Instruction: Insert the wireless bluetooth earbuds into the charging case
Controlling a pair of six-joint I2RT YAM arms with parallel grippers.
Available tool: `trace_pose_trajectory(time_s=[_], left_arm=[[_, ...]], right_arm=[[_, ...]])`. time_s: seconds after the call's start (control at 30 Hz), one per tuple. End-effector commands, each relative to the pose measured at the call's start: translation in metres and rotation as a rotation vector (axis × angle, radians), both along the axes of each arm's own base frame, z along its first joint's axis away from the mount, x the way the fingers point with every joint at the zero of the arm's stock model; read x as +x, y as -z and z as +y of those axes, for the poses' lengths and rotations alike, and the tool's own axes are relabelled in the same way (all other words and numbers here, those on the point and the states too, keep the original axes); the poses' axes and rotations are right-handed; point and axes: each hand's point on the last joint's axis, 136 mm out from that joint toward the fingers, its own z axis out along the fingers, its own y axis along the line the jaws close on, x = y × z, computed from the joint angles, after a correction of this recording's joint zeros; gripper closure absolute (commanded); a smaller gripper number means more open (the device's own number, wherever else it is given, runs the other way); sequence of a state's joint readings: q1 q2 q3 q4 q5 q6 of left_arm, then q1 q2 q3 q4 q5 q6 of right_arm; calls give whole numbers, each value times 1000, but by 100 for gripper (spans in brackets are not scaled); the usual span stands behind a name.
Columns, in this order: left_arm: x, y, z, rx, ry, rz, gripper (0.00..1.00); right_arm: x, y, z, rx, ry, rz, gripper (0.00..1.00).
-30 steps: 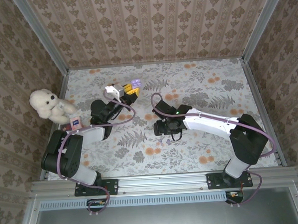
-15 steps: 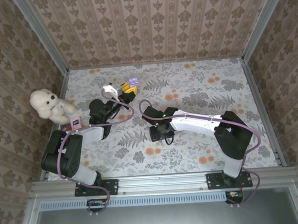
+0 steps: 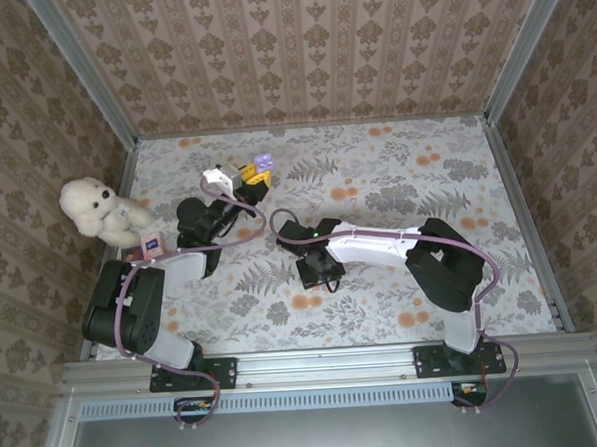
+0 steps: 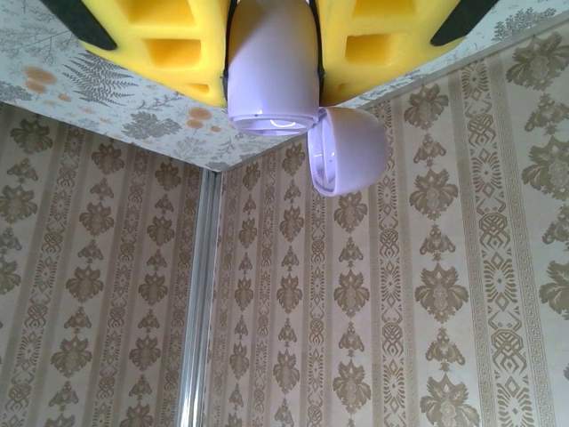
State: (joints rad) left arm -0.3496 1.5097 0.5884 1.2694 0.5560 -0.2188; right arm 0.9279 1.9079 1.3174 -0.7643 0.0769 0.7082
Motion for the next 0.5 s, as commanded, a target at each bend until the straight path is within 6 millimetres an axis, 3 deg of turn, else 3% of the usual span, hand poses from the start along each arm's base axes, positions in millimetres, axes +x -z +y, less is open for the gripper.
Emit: trace_pose_trajectory(time_s=[0.0, 0.47], left_arm=[[-7, -29, 6, -46, -1, -69, 100], [-7, -28, 7, -48, -2, -63, 100]], right_arm=[[0, 3, -3, -51, 4, 0, 55], [0, 16, -6, -84, 33, 8, 60]])
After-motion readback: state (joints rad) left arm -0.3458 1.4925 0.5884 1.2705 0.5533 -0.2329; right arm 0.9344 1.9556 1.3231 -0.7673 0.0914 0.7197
